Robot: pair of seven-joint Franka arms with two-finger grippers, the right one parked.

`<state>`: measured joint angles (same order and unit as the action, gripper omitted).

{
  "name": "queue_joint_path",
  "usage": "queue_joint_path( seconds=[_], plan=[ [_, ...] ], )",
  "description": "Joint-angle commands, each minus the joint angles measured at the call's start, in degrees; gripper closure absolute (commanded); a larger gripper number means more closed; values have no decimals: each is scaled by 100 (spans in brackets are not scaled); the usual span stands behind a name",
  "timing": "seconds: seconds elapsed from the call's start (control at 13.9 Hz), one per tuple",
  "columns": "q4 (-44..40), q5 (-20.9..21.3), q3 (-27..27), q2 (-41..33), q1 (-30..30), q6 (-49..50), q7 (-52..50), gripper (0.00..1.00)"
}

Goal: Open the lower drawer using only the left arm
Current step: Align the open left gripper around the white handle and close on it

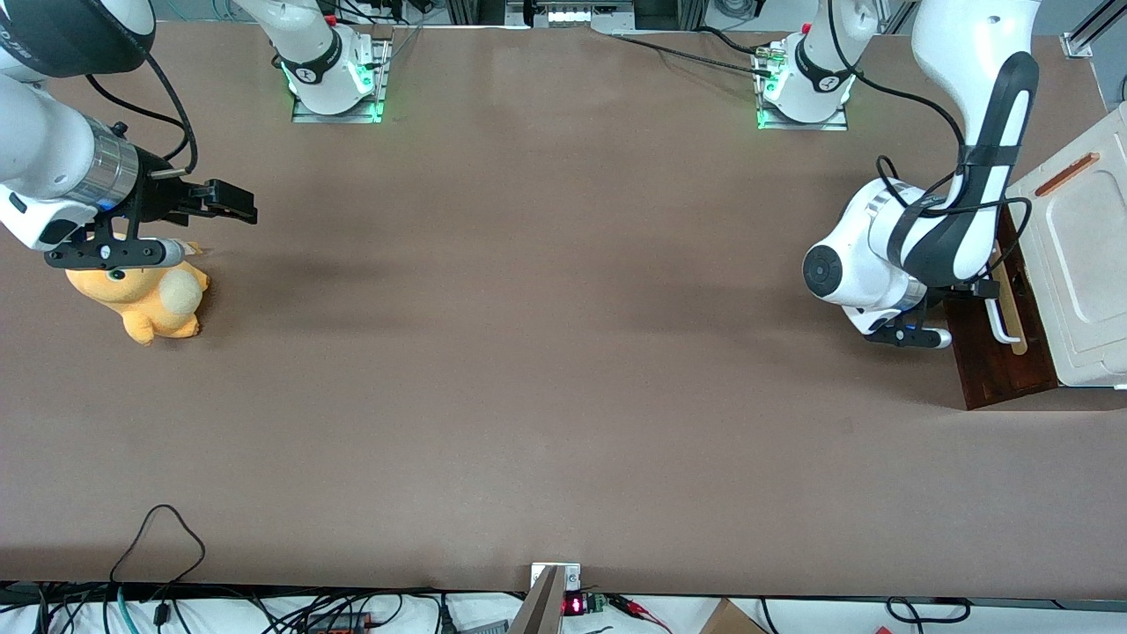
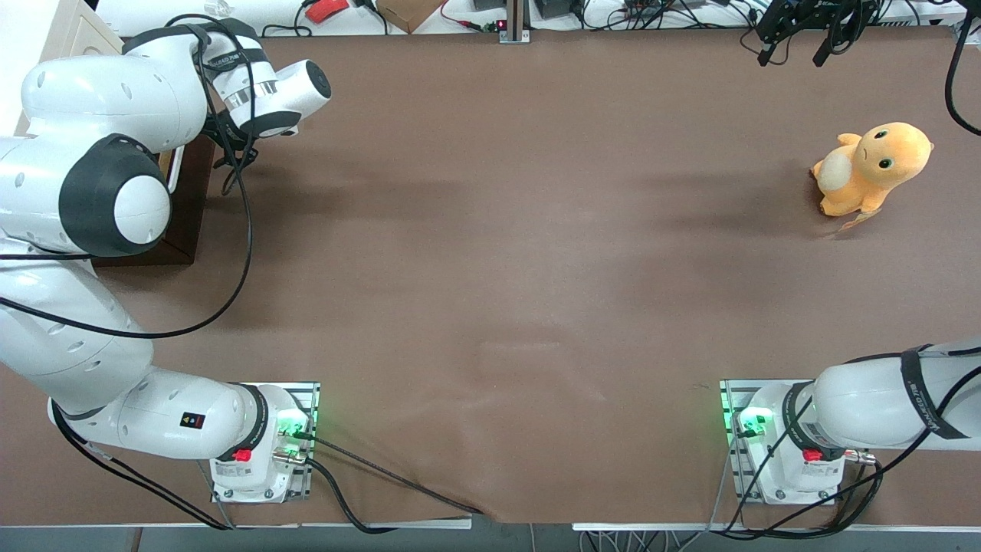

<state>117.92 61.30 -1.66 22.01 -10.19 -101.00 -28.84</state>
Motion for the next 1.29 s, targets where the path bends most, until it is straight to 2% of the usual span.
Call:
queue_joint_path(
  seconds=[0.0,0.5,0.79,0.86,1.15,1.22],
  plan=[
    [-94,391,-63,180,-10,308,-156,4],
    [-182,488,-63,532,219,291,-552,5],
    [-130,488,-63,532,245,309,-815,15],
    [-77,488,-54,497,245,344,-981,23],
    [257,497,-1,330,184,573,-1474,22],
    [292,610,-1,330,184,573,-1553,22]
  ],
)
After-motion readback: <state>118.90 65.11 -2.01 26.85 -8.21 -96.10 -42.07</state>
